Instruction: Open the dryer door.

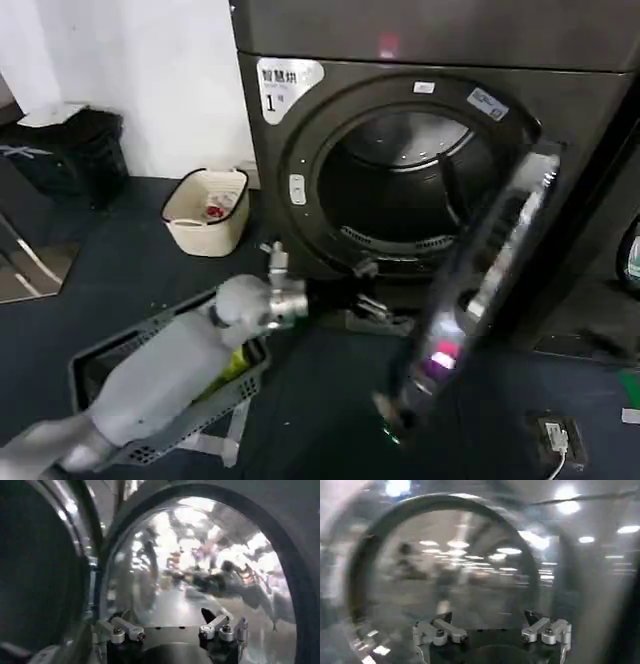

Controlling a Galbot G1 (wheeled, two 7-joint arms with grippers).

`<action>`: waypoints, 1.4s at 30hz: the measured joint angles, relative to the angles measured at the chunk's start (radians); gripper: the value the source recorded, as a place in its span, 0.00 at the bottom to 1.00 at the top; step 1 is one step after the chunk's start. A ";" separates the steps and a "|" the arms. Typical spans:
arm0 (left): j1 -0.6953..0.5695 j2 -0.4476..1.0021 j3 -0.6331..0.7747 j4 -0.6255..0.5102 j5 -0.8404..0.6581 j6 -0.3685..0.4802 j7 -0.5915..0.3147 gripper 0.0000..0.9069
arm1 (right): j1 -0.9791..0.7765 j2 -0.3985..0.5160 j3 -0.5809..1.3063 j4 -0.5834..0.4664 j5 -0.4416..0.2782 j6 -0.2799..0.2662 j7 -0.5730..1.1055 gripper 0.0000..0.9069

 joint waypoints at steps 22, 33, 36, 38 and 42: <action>-0.096 -0.372 0.196 0.186 0.120 -0.045 -0.153 1.00 | -0.161 0.017 0.441 -0.017 -0.144 -0.140 1.004 1.00; -0.144 -0.514 0.201 0.360 0.168 -0.094 -0.214 1.00 | -0.199 -0.004 0.559 -0.028 -0.153 -0.160 1.015 1.00; -0.147 -0.514 0.198 0.406 0.169 -0.098 -0.224 1.00 | -0.200 -0.005 0.568 -0.029 -0.151 -0.159 1.012 1.00; -0.147 -0.513 0.199 0.428 0.177 -0.099 -0.229 1.00 | -0.200 -0.006 0.569 -0.029 -0.151 -0.158 1.008 1.00; -0.140 -0.513 0.200 0.448 0.199 -0.111 -0.231 1.00 | -0.200 -0.006 0.569 -0.028 -0.151 -0.158 1.005 1.00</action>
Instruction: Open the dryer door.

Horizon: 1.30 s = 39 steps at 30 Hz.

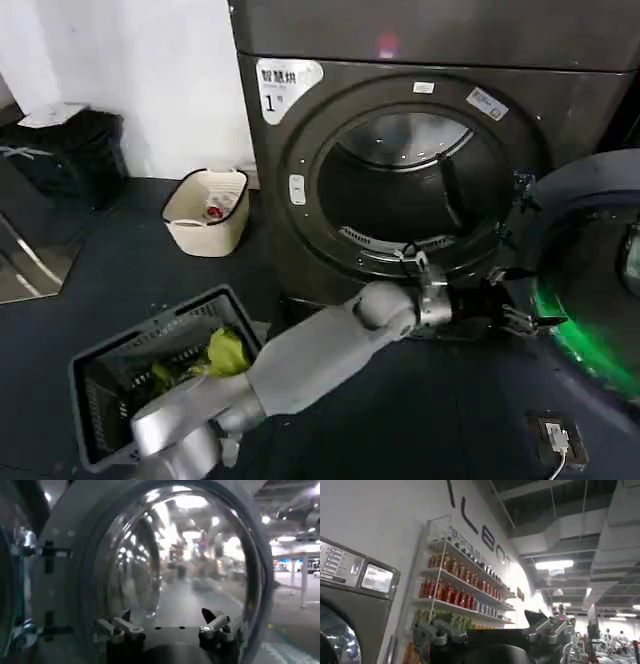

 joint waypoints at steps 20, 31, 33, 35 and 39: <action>0.034 0.000 0.002 -0.111 -0.005 -0.123 -0.160 1.00 | 0.008 -0.015 -0.014 0.013 -0.001 0.002 -0.015 1.00; 0.084 0.099 0.002 -0.206 -0.036 -0.194 -0.222 1.00 | 0.020 -0.035 -0.028 0.013 -0.002 0.002 -0.019 1.00; 0.093 0.148 -0.005 -0.234 -0.039 -0.192 -0.228 1.00 | 0.025 -0.040 -0.034 0.014 -0.002 0.001 -0.020 1.00; 0.108 0.199 -0.014 -0.267 -0.041 -0.190 -0.234 1.00 | 0.029 -0.046 -0.037 0.015 -0.002 0.001 -0.020 1.00; 0.141 0.303 -0.033 -0.348 -0.056 -0.192 -0.235 1.00 | 0.035 -0.056 -0.040 0.018 -0.003 0.000 -0.021 1.00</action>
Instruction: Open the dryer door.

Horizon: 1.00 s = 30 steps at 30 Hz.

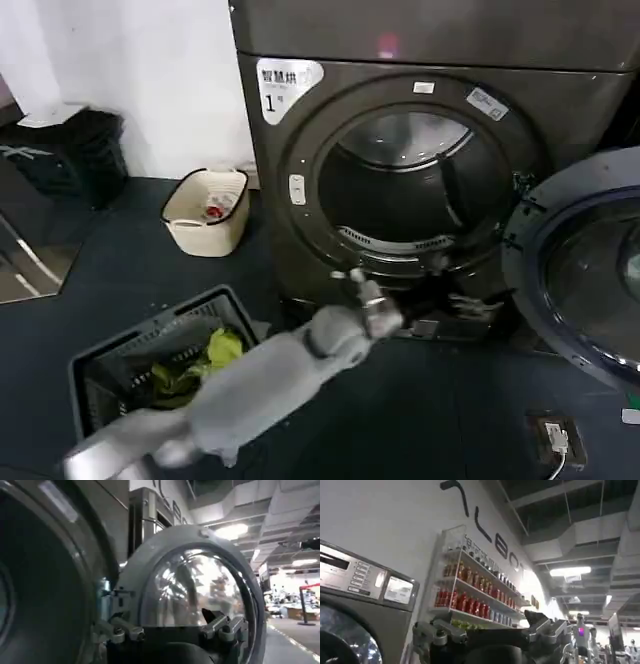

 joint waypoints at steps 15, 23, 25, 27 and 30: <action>0.149 0.522 -0.103 -0.365 -0.106 -0.051 0.011 1.00 | 0.033 -0.021 -0.007 0.043 -0.081 -0.026 0.006 1.00; 0.346 0.822 -0.278 -0.518 -0.059 0.132 -0.031 1.00 | 0.066 -0.028 -0.011 0.055 -0.163 -0.045 0.000 1.00; 0.392 0.898 -0.320 -0.546 -0.058 0.169 -0.046 1.00 | 0.079 -0.028 -0.013 0.061 -0.170 -0.048 -0.004 1.00; 0.424 0.969 -0.362 -0.570 -0.075 0.220 -0.057 1.00 | 0.094 -0.023 -0.019 0.064 -0.189 -0.048 -0.014 1.00; 0.444 1.063 -0.417 -0.598 -0.085 0.335 -0.062 1.00 | 0.114 -0.012 -0.031 0.068 -0.201 -0.047 -0.026 1.00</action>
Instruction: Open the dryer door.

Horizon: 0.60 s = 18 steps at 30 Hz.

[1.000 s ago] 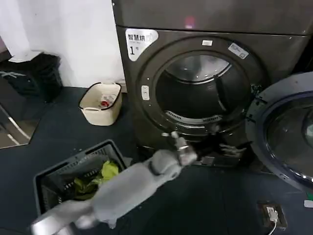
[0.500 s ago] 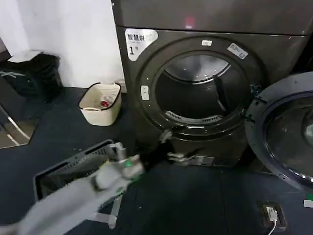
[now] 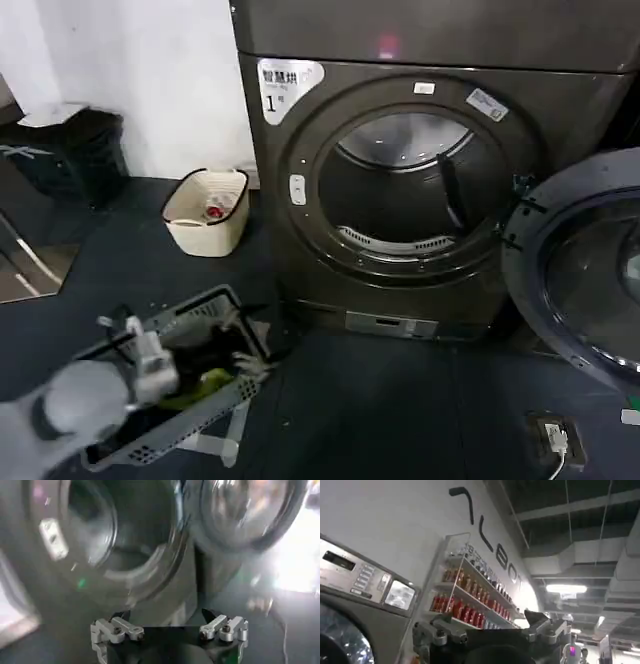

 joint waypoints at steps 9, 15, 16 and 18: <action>0.019 0.199 -0.033 0.058 0.111 0.218 0.113 1.00 | 0.013 -0.015 0.002 0.001 -0.008 0.003 -0.019 1.00; 0.021 0.264 -0.013 0.137 0.212 0.220 0.178 1.00 | 0.025 -0.018 -0.008 -0.005 -0.008 0.005 -0.026 1.00; 0.021 0.266 -0.013 0.148 0.229 0.223 0.181 1.00 | 0.027 -0.018 -0.010 -0.005 -0.008 0.005 -0.027 1.00; 0.022 0.271 -0.012 0.166 0.271 0.237 0.191 1.00 | 0.030 -0.018 -0.012 -0.003 -0.008 0.005 -0.030 1.00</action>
